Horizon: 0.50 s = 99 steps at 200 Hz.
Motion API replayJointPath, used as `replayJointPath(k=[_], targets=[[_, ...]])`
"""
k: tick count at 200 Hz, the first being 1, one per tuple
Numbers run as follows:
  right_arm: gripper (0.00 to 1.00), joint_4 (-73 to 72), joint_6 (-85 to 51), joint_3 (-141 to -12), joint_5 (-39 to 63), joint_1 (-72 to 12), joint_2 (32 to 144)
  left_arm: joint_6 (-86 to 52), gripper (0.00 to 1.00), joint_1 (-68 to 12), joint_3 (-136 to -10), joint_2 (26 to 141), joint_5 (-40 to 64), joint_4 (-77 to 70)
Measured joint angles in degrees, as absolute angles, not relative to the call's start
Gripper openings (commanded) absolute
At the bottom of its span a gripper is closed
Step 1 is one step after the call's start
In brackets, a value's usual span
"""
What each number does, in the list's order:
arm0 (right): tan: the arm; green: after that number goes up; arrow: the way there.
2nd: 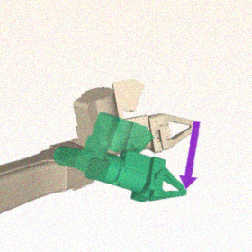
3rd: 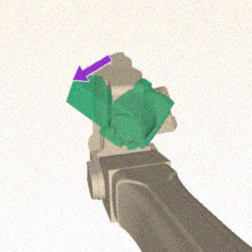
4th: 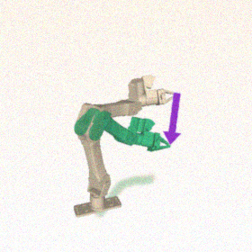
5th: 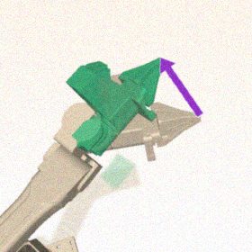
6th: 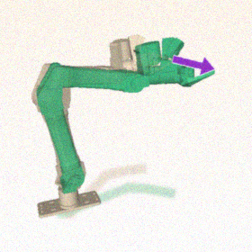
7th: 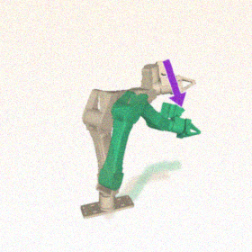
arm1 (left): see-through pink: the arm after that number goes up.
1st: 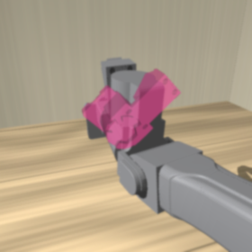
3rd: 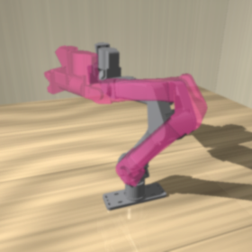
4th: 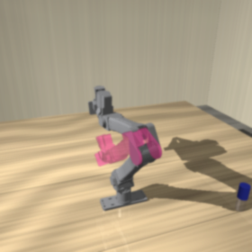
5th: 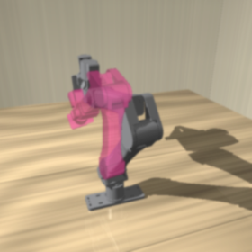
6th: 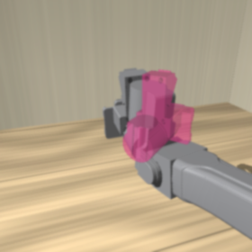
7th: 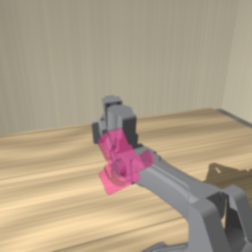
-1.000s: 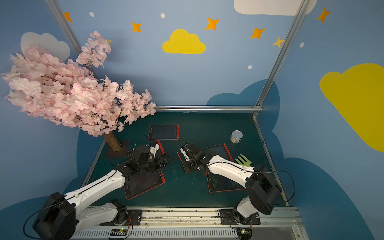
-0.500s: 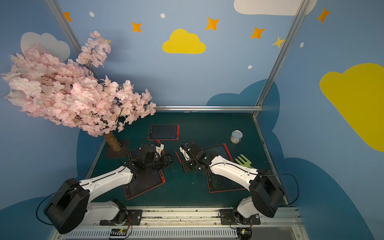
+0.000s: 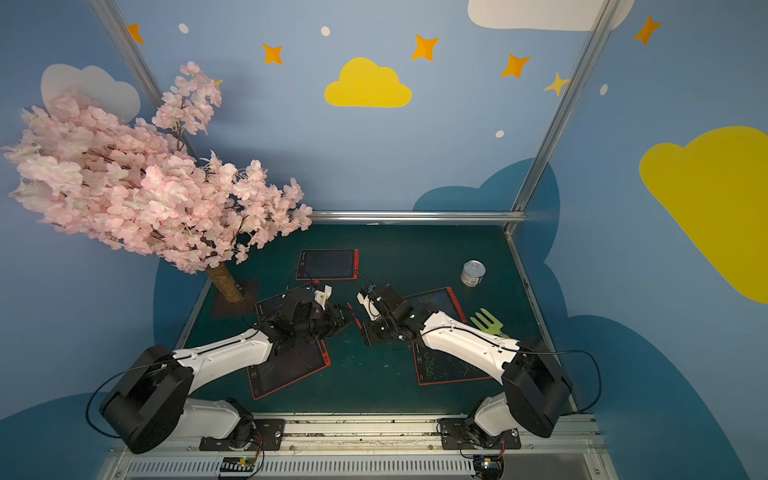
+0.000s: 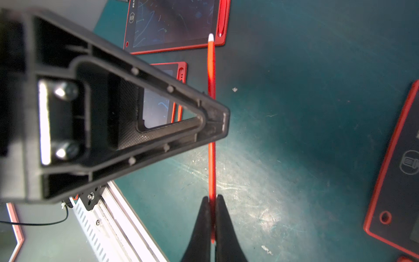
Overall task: Place the stylus back onto the writing tablet
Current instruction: Place the stylus on the writing tablet.
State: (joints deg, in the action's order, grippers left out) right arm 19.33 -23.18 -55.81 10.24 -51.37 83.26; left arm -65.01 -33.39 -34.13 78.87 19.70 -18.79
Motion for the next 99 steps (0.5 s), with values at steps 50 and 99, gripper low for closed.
replayJointPath(k=[50, 99], targets=[[0.02, 19.1, -23.2, -55.8, 10.4, -51.4, 83.3, -66.1, 0.25, -33.4, -34.1, 78.9, 19.8, -20.6], [0.02, 19.1, -23.2, -55.8, 10.6, -51.4, 83.3, -66.2, 0.20, -33.4, -33.9, 78.9, 19.9, -21.1]])
